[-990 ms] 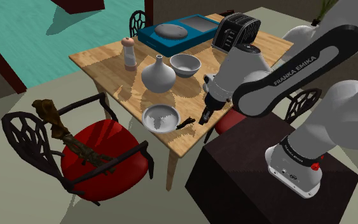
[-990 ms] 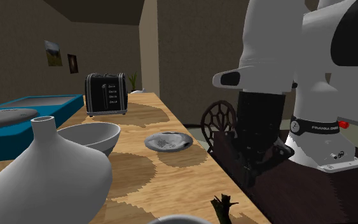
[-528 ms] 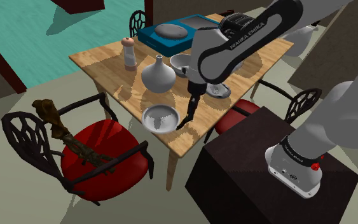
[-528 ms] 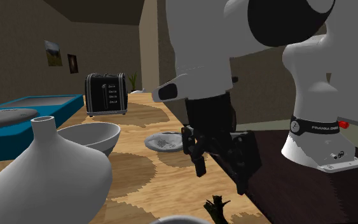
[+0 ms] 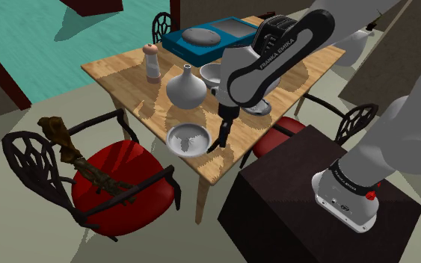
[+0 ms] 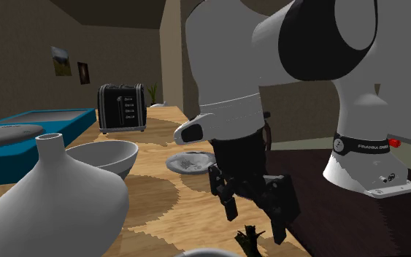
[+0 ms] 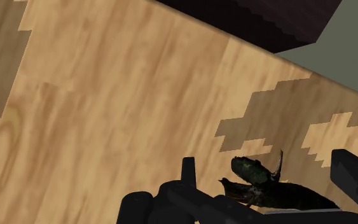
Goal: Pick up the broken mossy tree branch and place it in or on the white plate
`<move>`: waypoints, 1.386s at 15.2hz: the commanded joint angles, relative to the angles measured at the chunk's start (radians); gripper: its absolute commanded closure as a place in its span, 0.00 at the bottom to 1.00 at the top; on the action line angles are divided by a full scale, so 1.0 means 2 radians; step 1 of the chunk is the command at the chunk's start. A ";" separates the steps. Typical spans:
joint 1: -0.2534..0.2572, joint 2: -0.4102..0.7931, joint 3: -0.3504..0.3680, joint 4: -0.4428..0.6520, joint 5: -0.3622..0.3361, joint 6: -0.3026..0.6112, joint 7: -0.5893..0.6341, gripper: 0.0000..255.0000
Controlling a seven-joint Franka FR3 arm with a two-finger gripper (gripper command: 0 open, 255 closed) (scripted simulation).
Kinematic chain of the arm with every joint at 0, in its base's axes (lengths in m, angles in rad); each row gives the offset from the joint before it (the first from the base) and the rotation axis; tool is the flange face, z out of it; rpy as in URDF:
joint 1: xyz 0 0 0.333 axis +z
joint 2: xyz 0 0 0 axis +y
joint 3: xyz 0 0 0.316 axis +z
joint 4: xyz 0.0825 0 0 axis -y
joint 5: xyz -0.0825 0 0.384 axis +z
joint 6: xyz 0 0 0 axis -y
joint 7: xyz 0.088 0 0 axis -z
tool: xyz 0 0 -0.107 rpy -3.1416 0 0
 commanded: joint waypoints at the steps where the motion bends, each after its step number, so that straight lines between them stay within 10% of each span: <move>1: 0.000 0.003 0.000 0.000 0.000 0.004 0.000 0.00; 7: 0.000 0.003 0.000 0.000 0.000 0.004 0.000 0.00; 8: 0.000 0.003 0.000 0.000 0.000 0.004 0.000 1.00; 21: -0.001 -0.024 0.001 0.001 0.001 -0.024 0.003 1.00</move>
